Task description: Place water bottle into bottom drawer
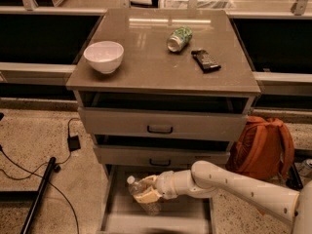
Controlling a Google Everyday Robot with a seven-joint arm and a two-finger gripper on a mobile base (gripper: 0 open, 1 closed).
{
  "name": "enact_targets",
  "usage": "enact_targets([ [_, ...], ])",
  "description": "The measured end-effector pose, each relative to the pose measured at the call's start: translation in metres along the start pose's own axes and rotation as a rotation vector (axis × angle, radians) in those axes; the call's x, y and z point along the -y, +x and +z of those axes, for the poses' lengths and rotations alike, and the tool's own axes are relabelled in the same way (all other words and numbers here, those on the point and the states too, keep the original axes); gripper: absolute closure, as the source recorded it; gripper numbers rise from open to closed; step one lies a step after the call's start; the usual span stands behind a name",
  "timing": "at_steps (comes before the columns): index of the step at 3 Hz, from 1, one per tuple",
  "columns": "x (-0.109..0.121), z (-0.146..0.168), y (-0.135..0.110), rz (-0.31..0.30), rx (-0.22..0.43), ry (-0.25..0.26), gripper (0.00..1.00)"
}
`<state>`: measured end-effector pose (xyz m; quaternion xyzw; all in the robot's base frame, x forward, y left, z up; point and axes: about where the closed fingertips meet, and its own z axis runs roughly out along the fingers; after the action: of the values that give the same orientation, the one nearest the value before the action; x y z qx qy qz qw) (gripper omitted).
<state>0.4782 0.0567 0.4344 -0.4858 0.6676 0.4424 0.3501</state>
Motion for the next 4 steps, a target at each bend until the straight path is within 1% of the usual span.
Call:
enact_targets([
  [1,0.02,0.002,0.032,0.034,-0.011,0.02,1.0],
  [2,0.055,-0.009,0.092,0.017,0.045,0.085,1.0],
  [3,0.092,-0.014,0.141,-0.006,0.045,0.16,0.82],
  [4,0.122,-0.008,0.178,-0.012,-0.042,0.206,0.59],
])
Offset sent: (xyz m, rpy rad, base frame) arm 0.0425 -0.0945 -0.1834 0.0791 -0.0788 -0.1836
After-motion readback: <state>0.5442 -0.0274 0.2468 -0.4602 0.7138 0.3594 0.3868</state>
